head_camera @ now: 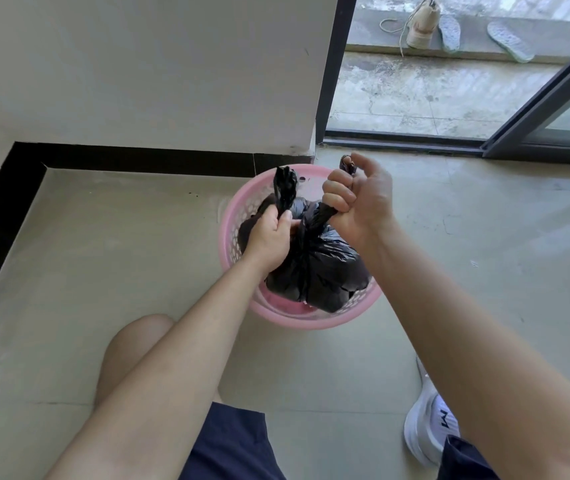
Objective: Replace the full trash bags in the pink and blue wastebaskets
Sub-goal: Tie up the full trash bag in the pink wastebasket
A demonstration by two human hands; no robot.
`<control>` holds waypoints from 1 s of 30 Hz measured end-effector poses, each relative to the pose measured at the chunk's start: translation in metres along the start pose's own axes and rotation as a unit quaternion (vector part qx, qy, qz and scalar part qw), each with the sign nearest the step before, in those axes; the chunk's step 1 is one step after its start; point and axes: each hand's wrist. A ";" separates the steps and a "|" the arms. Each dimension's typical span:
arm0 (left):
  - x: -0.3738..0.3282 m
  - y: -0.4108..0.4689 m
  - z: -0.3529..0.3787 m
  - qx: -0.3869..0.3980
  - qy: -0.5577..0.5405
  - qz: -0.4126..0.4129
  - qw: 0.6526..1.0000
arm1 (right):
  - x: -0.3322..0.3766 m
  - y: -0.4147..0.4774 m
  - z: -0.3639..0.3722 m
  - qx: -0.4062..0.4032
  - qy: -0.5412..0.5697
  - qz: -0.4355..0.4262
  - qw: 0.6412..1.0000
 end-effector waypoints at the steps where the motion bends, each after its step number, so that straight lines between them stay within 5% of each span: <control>1: 0.000 0.000 0.003 0.006 0.013 -0.009 1.000 | 0.003 -0.001 -0.001 -0.007 -0.034 -0.003 0.999; 3: -0.001 0.001 0.006 0.007 0.028 -0.028 0.999 | 0.010 -0.003 -0.003 -0.046 -0.220 -0.030 0.974; 4: 0.001 0.001 0.007 0.003 0.034 -0.038 0.999 | 0.014 -0.005 -0.006 -0.068 -0.389 -0.054 0.917; 7: 0.007 -0.001 0.003 -0.024 0.063 -0.051 0.996 | 0.025 -0.009 -0.030 -0.102 -0.803 -0.065 0.583; 8: 0.009 -0.002 0.002 -0.041 0.086 -0.045 0.994 | 0.028 -0.011 -0.037 -0.116 -0.854 -0.054 0.505; 9: 0.010 -0.004 0.001 -0.062 0.123 -0.031 0.990 | 0.029 -0.012 -0.042 -0.127 -0.870 -0.048 0.474; 10: 0.009 -0.006 0.001 -0.085 0.158 -0.012 0.984 | 0.029 -0.013 -0.045 -0.132 -0.859 -0.047 0.492; 12: 0.005 -0.009 0.002 -0.097 0.158 0.021 0.982 | 0.026 -0.012 -0.046 -0.129 -0.763 -0.053 0.631; 14: -0.001 -0.007 0.003 -0.051 0.037 0.023 0.998 | 0.020 -0.011 -0.043 -0.115 -0.627 -0.060 0.768; 17: -0.011 -0.005 0.002 0.036 -0.094 -0.002 0.995 | 0.013 -0.007 -0.038 -0.072 -0.509 -0.076 0.854; 22: -0.008 0.003 0.004 0.071 0.019 0.034 0.997 | 0.014 -0.002 -0.036 -0.007 -0.437 -0.057 0.898; 25: -0.011 0.004 0.007 0.037 -0.056 0.030 0.997 | 0.017 -0.003 -0.044 -0.021 -0.354 -0.048 0.934; 27: -0.013 0.006 0.008 0.029 -0.150 0.012 0.988 | 0.014 -0.011 -0.047 -0.040 -0.456 -0.045 0.888; 30: -0.013 0.008 0.007 0.014 -0.192 -0.019 0.981 | -0.003 -0.023 -0.058 0.049 -0.631 -0.011 0.774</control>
Point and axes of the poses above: each hand's wrist, its own y-axis towards the middle knuckle, its own z-axis out of the palm, x = y × z, and after that the axes turned 10 degrees about x, right-handed
